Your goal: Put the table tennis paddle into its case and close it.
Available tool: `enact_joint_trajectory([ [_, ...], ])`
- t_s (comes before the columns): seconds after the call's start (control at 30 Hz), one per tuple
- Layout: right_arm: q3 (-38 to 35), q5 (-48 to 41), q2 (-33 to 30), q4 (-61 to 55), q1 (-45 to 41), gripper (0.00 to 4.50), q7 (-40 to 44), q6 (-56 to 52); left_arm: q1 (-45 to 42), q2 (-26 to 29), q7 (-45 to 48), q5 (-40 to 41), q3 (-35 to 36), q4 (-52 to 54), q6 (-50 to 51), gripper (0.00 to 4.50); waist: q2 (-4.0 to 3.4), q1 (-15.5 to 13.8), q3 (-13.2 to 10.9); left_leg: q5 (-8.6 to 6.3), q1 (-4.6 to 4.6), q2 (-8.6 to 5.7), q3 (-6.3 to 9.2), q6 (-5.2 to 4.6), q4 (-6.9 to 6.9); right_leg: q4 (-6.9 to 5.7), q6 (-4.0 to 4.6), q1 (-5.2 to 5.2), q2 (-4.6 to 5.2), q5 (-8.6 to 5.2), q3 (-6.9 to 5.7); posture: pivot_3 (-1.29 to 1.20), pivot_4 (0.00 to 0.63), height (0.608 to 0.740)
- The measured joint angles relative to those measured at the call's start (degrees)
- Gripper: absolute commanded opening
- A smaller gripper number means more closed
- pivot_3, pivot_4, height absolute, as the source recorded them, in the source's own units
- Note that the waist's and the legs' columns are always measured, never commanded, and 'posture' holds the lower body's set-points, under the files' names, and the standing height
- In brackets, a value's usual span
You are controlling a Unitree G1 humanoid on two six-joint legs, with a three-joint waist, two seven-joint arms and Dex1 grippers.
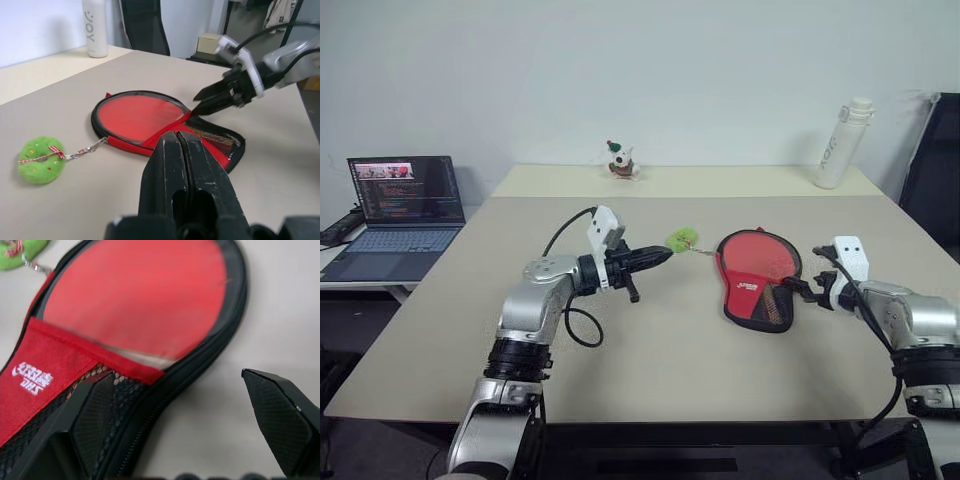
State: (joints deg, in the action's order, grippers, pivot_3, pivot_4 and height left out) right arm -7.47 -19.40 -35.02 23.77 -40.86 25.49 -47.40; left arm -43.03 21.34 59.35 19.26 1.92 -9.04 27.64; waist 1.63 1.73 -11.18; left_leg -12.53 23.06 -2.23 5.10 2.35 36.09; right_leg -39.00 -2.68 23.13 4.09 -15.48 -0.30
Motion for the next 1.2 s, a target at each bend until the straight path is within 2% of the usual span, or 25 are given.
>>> enact_joint_trajectory([
  [0.33,2.07,2.87,2.74,5.80,-1.43,4.48,4.45,4.01,2.29,2.60,-2.55,1.85,0.13,3.18,2.60,0.01,0.00,0.32,0.00,0.00,-0.07,0.00,-0.08,0.00,0.00,-0.02,0.02,-0.01,-0.12,0.01,0.01,0.00,0.150,0.740],
  [0.43,2.12,2.89,3.77,5.70,-1.43,3.91,5.40,3.68,2.29,2.80,-2.76,2.09,0.11,3.18,2.58,0.00,0.01,0.52,0.01,0.00,-0.08,0.01,-0.08,0.01,0.00,-0.02,0.03,-0.01,-0.13,0.02,0.01,0.00,0.150,0.740],
  [0.63,1.63,2.62,6.09,7.13,-2.37,1.89,5.99,3.20,2.39,3.91,-3.59,2.10,0.09,3.19,2.42,0.00,0.02,1.01,0.02,0.00,-0.16,0.02,-0.10,0.00,0.01,-0.04,0.06,-0.06,-0.16,0.03,0.04,0.00,0.150,0.740],
  [0.83,-0.87,1.28,7.82,12.40,-5.57,0.11,7.50,1.63,4.01,5.45,-2.72,3.05,0.13,4.32,2.48,0.00,0.03,1.41,0.03,0.03,-0.29,0.06,-0.13,-0.03,0.05,-0.01,0.18,-0.20,-0.21,0.15,0.07,0.00,0.150,0.740],
  [0.97,-3.27,-2.41,9.07,13.54,-7.13,0.05,10.83,-3.88,10.47,9.40,3.84,7.79,0.62,7.44,4.31,0.00,0.02,2.09,0.03,0.02,-0.27,0.52,-0.31,-0.02,-0.03,-0.03,0.30,-0.01,-0.46,0.22,0.29,0.00,0.150,0.740],
  [1.07,-3.60,-4.79,11.03,13.02,-7.59,0.05,12.77,-7.52,16.05,13.75,7.89,7.75,0.53,7.64,3.56,0.00,0.02,2.44,0.02,0.01,-0.25,0.93,-0.47,-0.03,-0.05,0.01,0.51,0.11,-0.96,0.34,0.49,0.00,0.150,0.740],
  [1.2,-2.95,-6.59,13.02,9.44,-7.52,0.05,13.25,-11.74,19.90,16.77,10.37,7.69,0.54,7.78,1.99,0.00,0.00,2.39,0.01,0.01,-0.27,0.98,-0.44,-0.03,-0.07,-0.02,0.61,0.15,-1.07,0.38,0.48,0.00,0.150,0.740],
])
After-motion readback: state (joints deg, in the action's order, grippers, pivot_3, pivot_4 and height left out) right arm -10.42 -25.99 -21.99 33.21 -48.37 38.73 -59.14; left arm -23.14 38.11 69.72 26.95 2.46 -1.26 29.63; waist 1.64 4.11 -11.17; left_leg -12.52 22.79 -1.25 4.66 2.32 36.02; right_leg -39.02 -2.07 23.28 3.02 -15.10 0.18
